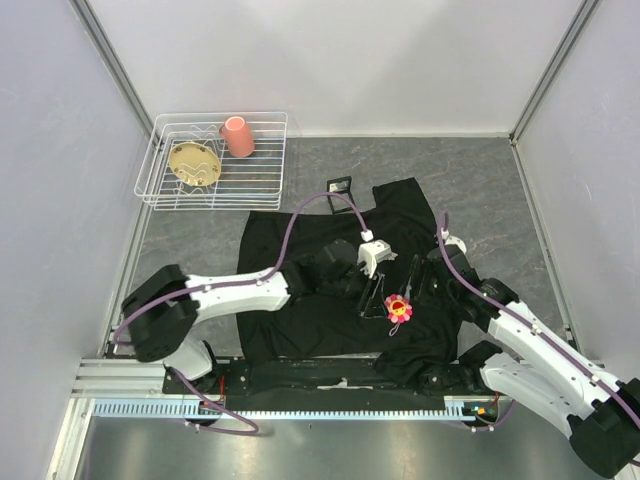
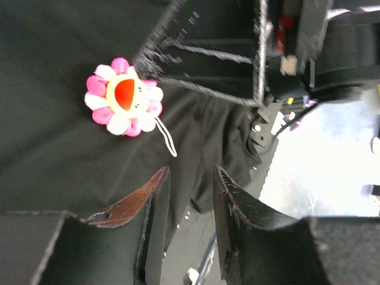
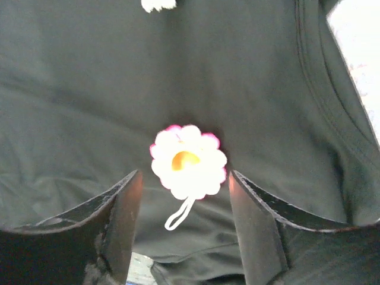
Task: Remove the brooch from the garment
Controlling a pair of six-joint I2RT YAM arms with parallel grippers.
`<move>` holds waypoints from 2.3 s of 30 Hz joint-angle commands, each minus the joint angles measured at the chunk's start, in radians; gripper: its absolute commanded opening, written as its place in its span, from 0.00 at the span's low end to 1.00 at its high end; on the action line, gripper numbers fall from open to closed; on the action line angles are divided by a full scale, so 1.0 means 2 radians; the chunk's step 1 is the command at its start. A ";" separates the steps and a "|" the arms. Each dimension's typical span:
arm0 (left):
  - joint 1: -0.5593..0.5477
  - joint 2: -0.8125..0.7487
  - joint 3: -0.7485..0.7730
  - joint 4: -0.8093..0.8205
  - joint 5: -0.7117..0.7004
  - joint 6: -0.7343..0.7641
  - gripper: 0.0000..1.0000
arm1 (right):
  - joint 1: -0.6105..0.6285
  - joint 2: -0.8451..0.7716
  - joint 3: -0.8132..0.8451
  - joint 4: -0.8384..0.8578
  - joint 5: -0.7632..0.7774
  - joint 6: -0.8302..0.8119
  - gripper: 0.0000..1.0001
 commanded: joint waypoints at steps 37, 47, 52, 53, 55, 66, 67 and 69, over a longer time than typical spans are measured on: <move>0.021 0.206 0.061 0.077 -0.029 -0.089 0.18 | 0.000 -0.035 -0.148 0.184 -0.088 0.066 0.53; 0.021 0.124 0.032 0.073 -0.019 -0.088 0.58 | 0.000 -0.064 -0.150 0.188 -0.098 0.078 0.52; 0.020 0.097 -0.005 0.096 -0.012 -0.097 0.70 | 0.001 -0.056 -0.152 0.206 -0.121 0.086 0.52; 0.019 0.095 -0.012 0.104 -0.012 -0.096 0.70 | 0.001 -0.056 -0.152 0.208 -0.124 0.090 0.52; 0.014 0.091 -0.018 0.115 -0.006 -0.087 0.70 | 0.001 -0.057 -0.154 0.207 -0.123 0.108 0.52; -0.046 0.064 -0.057 0.177 -0.089 -0.077 0.89 | 0.001 -0.039 -0.164 0.231 -0.143 0.167 0.50; -0.048 0.064 -0.057 0.177 -0.098 -0.080 0.89 | 0.001 -0.038 -0.164 0.234 -0.145 0.170 0.50; -0.051 0.061 -0.058 0.174 -0.128 -0.085 0.88 | 0.001 -0.036 -0.161 0.237 -0.146 0.178 0.51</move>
